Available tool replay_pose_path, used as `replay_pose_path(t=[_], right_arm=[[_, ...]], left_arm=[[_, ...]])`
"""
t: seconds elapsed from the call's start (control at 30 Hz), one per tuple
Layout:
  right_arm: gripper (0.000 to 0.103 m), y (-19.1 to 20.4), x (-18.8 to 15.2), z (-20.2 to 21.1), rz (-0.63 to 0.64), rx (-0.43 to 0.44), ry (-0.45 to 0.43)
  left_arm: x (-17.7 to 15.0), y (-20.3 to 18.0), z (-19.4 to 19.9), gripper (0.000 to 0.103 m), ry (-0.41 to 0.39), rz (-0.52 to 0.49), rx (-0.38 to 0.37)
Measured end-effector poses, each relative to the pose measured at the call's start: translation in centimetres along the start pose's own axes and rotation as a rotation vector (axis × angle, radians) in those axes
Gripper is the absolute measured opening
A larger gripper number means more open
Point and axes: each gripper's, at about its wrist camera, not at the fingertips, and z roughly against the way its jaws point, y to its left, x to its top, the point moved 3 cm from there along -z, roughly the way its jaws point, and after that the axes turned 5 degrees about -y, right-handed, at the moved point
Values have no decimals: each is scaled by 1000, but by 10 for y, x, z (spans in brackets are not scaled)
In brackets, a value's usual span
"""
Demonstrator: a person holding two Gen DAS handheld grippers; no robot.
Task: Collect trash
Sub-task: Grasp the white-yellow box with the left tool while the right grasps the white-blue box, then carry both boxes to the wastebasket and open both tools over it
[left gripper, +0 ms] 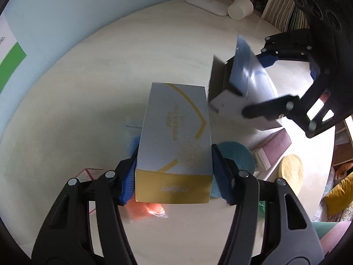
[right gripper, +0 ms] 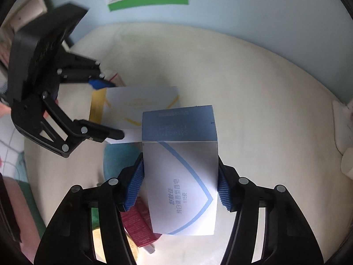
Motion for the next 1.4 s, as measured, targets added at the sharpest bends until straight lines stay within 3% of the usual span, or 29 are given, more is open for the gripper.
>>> replay_pose_path(t=[0.4, 0.63, 1.0, 1.17, 1.4], right_arm=[[59, -26, 24, 73, -180, -54, -203], [59, -13, 2, 123, -260, -150, -274], [59, 59, -121, 214, -496, -355, -364], [59, 100, -202, 250, -668, -456, -391], [59, 145, -309, 288, -834, -531, -401]], left_arm=[[7, -3, 35, 57, -89, -11, 13], [0, -24, 56, 57, -127, -92, -16], [-17, -107, 89, 57, -162, -323, -178], [-32, -175, 93, 57, -152, -466, -282], [-70, -287, 97, 57, -124, -639, -397]])
